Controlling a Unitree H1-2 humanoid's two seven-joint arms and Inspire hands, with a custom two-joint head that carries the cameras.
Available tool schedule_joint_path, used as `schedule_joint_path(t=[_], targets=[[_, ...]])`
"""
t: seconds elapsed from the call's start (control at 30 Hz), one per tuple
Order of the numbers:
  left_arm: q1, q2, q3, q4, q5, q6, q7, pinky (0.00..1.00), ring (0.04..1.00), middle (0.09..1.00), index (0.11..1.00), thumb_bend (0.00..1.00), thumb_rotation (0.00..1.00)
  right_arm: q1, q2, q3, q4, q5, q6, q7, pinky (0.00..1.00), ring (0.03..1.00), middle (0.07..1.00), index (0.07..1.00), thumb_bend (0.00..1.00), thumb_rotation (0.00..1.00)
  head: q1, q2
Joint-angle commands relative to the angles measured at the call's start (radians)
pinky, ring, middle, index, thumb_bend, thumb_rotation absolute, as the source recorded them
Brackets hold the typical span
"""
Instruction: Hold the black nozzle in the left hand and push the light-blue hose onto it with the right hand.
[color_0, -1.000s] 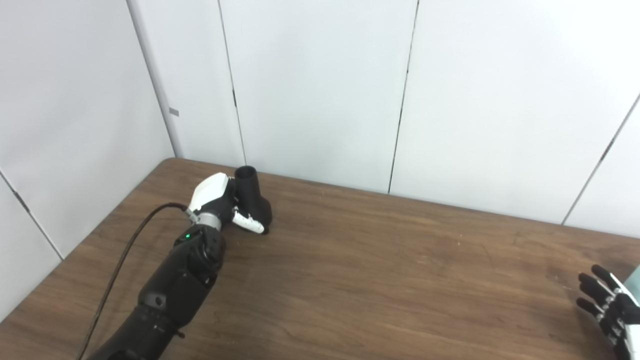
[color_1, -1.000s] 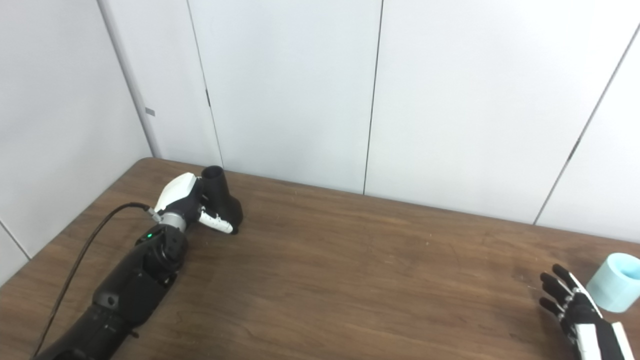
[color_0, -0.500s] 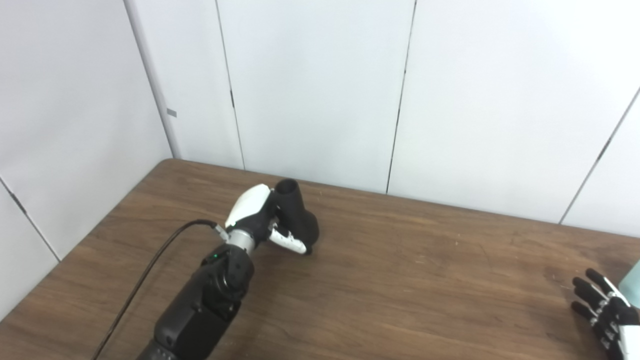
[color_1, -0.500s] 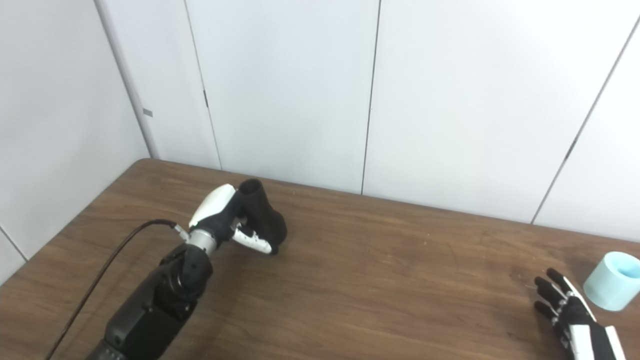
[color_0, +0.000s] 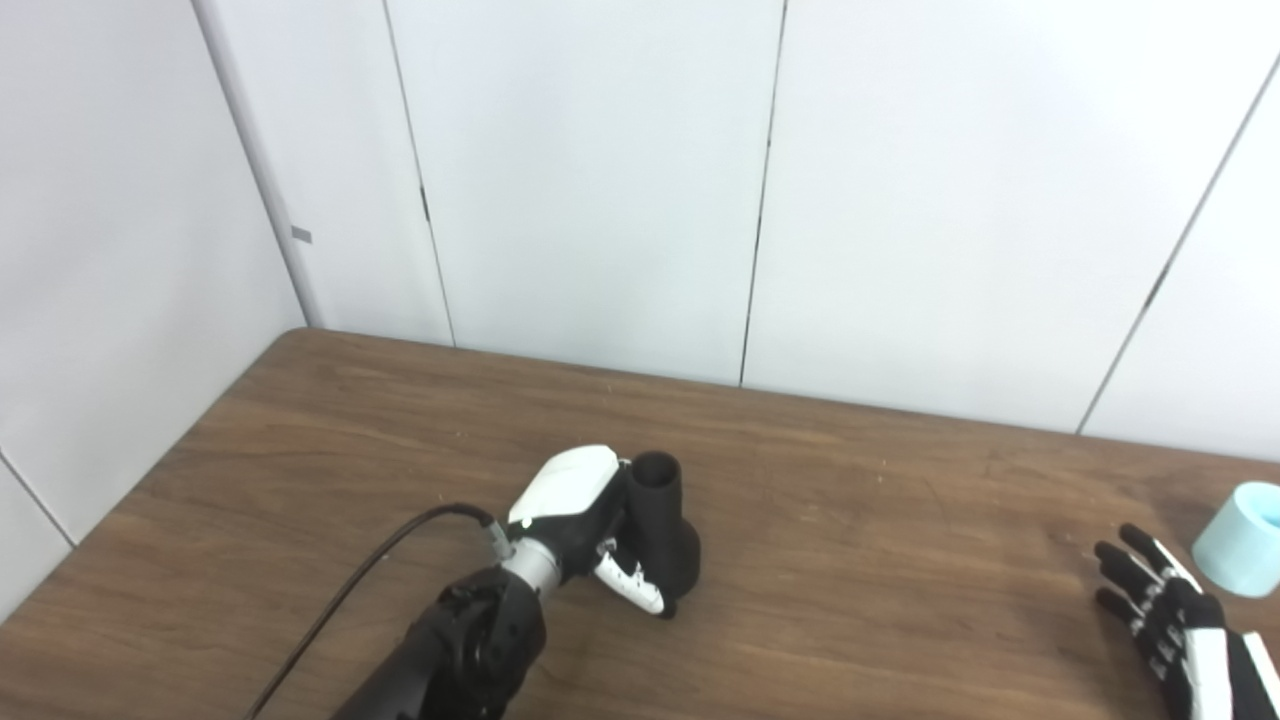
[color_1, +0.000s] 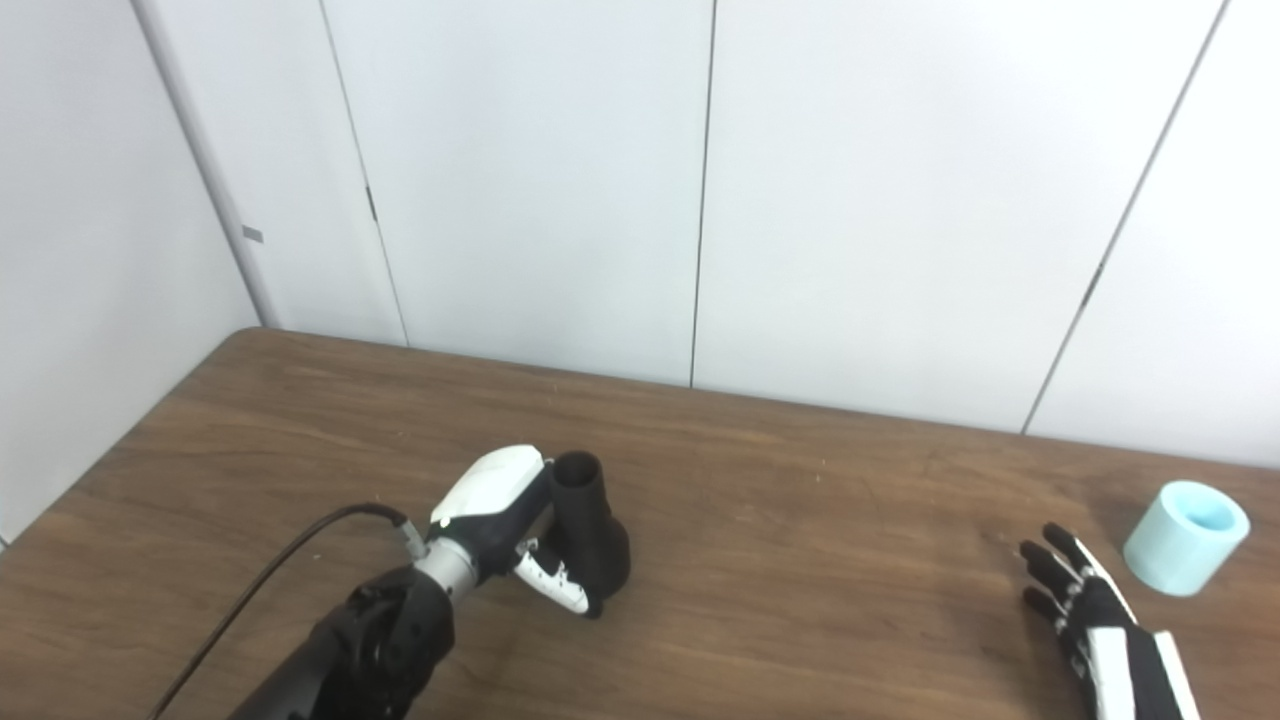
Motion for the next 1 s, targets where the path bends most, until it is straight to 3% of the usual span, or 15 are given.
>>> schedule_joint_path(t=[0.0,0.3,0.77,0.97], targets=[[0.028,-0.022,-0.052,-0.028,0.004,-0.029,-0.056,0.87,0.662,0.542,0.442,0.52,0.00,-0.009,0.010,0.010,-0.045,0.000,0.014,-0.001,0.86,0.914,0.860,0.907,0.62,1.00,-0.010,0.005],[0.086,-0.031,-0.145,-0.065,0.014,-0.106,-0.078,0.87,0.639,0.521,0.464,0.52,0.00,-0.007,0.043,0.029,-0.127,-0.024,0.092,-0.032,0.89,0.926,0.856,0.915,0.57,1.00,-0.075,0.032],[0.146,-0.052,-0.188,-0.097,-0.011,-0.113,-0.131,0.87,0.614,0.482,0.489,0.52,0.00,-0.014,0.071,0.042,-0.187,-0.053,0.162,-0.054,0.90,0.924,0.849,0.917,0.54,1.00,-0.138,0.068],[0.175,-0.057,-0.216,-0.074,-0.001,-0.145,-0.125,0.86,0.607,0.475,0.494,0.52,0.00,-0.016,0.081,0.047,-0.209,-0.068,0.176,-0.065,0.88,0.911,0.843,0.914,0.55,1.00,-0.156,0.080]])
